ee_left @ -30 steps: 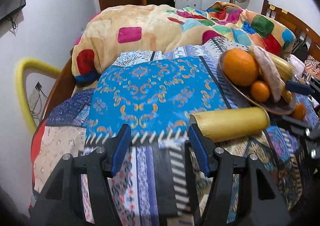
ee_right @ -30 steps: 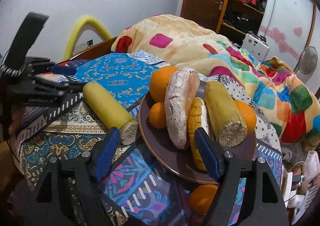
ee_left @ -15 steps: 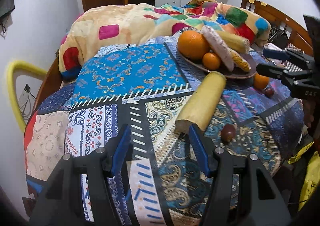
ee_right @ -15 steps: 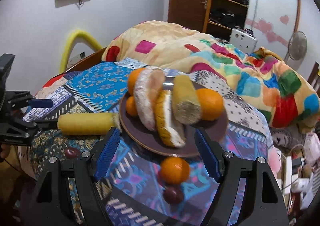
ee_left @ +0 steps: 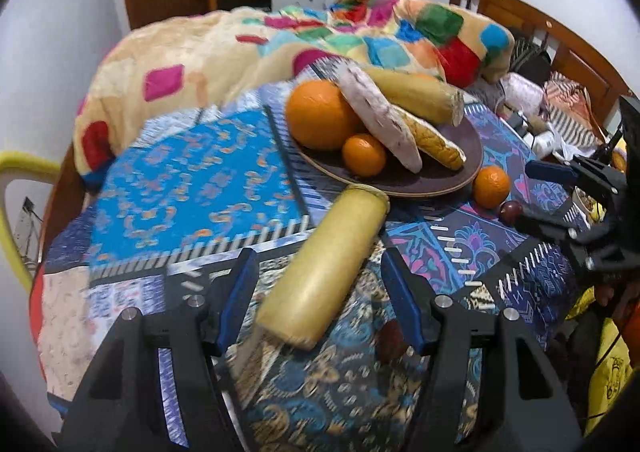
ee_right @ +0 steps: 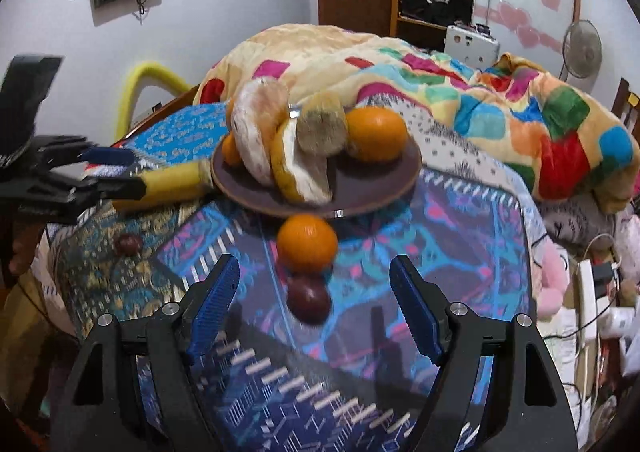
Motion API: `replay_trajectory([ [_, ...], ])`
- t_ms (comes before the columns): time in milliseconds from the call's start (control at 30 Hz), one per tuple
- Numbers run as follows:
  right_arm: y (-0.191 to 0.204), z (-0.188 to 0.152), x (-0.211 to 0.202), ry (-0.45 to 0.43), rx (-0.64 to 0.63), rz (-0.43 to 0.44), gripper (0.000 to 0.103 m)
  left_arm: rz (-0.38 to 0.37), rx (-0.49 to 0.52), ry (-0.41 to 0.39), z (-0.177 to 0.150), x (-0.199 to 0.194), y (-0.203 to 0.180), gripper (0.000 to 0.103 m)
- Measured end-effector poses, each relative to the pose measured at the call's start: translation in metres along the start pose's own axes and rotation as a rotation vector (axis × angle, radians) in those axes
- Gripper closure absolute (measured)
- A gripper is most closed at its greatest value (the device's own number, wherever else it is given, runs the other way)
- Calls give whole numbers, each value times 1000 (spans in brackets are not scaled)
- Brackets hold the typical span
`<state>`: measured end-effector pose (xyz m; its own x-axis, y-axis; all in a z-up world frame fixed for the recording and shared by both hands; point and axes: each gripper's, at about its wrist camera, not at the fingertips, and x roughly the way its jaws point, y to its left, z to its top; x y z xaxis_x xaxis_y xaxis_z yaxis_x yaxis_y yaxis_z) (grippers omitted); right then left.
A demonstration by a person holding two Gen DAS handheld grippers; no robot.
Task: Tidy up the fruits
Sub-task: 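Grasp the second pale yellow stalk on the bedspread with the left gripper, then carry the stalk onto the plate with the left gripper while the right gripper places a tangerine there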
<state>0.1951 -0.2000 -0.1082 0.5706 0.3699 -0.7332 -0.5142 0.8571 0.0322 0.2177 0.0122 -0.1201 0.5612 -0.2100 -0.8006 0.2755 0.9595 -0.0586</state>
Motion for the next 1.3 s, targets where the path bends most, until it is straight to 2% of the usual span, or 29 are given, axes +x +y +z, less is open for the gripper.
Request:
replay_trajectory([
  [133, -6, 1, 2, 0, 19, 27, 28, -9, 33, 36, 8, 18, -10, 41],
  [233, -11, 7, 4, -13, 46, 62, 31, 10, 56, 39, 12, 24, -16, 45],
  [333, -10, 12, 9, -7, 46, 89, 40, 25, 75, 37, 14, 28, -17, 51],
  [500, -2, 13, 24, 29, 22, 112, 51, 21, 82, 29, 15, 30, -15, 52],
  [633, -2, 13, 29, 39, 21, 105, 54, 34, 106, 20, 14, 30, -18, 53],
  [800, -9, 16, 27, 40, 46, 116, 68, 23, 97, 18, 13, 24, -19, 61],
  [1033, -7, 15, 25, 40, 52, 127, 69, 14, 73, -6, 7, 2, -14, 63],
  [1167, -6, 15, 25, 41, 49, 129, 68, 48, 102, 43, 7, 10, -15, 64],
  [1300, -7, 16, 27, 47, 54, 139, 68, 43, 105, 62, 10, 19, -11, 65],
])
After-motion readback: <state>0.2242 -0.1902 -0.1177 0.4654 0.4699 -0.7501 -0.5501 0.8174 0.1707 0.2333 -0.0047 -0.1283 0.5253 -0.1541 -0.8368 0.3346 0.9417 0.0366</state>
